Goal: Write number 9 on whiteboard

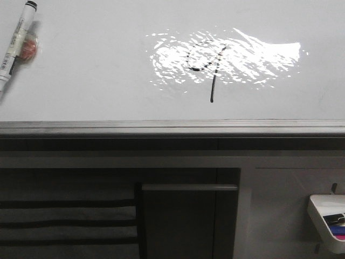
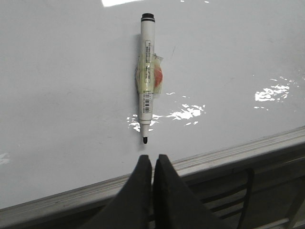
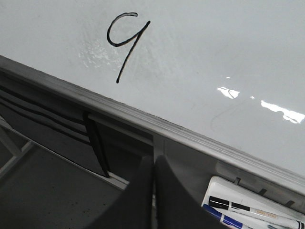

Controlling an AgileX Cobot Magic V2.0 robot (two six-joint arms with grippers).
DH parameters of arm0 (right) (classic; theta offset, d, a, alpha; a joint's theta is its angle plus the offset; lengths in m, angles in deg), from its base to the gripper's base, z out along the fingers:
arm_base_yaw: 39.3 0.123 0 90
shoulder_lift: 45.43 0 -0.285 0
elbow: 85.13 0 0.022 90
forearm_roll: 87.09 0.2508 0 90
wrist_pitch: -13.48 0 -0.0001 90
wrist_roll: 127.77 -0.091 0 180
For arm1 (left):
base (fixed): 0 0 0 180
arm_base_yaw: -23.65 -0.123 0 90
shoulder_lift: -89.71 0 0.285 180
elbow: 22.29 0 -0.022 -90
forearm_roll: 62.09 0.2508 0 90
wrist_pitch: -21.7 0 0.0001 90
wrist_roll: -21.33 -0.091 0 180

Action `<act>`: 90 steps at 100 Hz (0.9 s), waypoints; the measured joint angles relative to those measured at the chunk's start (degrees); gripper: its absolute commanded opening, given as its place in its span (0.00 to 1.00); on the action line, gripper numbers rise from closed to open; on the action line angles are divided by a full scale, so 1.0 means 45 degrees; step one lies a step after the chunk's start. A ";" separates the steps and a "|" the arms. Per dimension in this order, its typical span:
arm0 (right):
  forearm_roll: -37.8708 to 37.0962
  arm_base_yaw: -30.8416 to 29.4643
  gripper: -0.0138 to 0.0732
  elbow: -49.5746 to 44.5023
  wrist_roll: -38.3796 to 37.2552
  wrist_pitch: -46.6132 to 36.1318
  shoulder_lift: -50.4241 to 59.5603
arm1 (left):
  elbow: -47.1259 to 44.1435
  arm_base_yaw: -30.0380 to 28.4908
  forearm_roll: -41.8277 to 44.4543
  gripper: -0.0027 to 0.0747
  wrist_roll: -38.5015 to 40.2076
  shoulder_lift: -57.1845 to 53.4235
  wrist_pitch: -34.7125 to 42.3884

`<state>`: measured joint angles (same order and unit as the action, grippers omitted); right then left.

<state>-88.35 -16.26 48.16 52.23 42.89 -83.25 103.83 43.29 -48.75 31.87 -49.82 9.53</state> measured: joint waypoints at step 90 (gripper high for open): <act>0.0027 0.0000 0.08 0.0000 0.0000 0.0028 0.0048 | -0.5085 -0.2741 -0.2492 0.01 0.0000 -0.7339 0.1619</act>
<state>-88.22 -16.26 48.16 52.23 43.02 -83.04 80.95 30.96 -59.96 31.87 -82.85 16.82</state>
